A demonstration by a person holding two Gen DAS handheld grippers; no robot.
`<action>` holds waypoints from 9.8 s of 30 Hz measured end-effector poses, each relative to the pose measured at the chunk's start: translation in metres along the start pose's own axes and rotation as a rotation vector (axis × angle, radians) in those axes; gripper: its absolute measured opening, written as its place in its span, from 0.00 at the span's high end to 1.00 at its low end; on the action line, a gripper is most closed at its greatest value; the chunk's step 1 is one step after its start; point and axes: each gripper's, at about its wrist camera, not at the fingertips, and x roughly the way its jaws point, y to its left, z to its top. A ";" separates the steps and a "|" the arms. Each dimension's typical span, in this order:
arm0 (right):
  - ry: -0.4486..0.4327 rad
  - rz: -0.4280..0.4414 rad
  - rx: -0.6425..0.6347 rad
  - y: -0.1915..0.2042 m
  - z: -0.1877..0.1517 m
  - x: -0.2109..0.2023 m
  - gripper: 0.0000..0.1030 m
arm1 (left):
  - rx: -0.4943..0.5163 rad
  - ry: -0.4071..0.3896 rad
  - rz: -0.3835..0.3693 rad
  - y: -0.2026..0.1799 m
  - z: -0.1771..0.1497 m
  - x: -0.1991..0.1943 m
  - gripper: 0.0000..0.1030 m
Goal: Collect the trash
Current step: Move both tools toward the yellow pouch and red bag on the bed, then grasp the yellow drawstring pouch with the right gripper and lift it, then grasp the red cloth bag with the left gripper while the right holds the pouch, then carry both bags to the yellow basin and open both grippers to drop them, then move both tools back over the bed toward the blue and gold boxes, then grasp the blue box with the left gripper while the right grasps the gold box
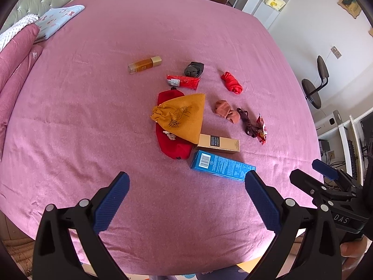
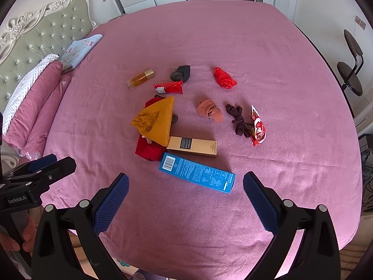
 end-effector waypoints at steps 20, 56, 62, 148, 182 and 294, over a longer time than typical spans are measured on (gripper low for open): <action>0.007 0.011 0.005 0.001 0.010 0.007 0.08 | 0.003 0.004 -0.007 -0.001 0.005 0.005 0.04; 0.082 0.038 -0.029 0.016 0.050 0.077 0.08 | -0.069 0.101 -0.006 0.030 0.031 0.070 0.04; 0.096 0.071 -0.031 0.018 0.068 0.111 0.10 | -0.096 0.145 -0.012 0.040 0.037 0.103 0.04; 0.048 0.325 0.260 -0.035 0.062 0.097 0.94 | -0.244 0.219 -0.073 0.049 0.047 0.155 0.98; -0.093 0.043 0.829 -0.182 -0.261 -0.105 0.94 | 0.368 0.458 -0.332 -0.166 -0.155 0.063 0.98; 0.246 0.258 0.168 -0.159 0.008 0.092 0.51 | -0.451 0.312 0.025 -0.103 -0.023 0.201 0.24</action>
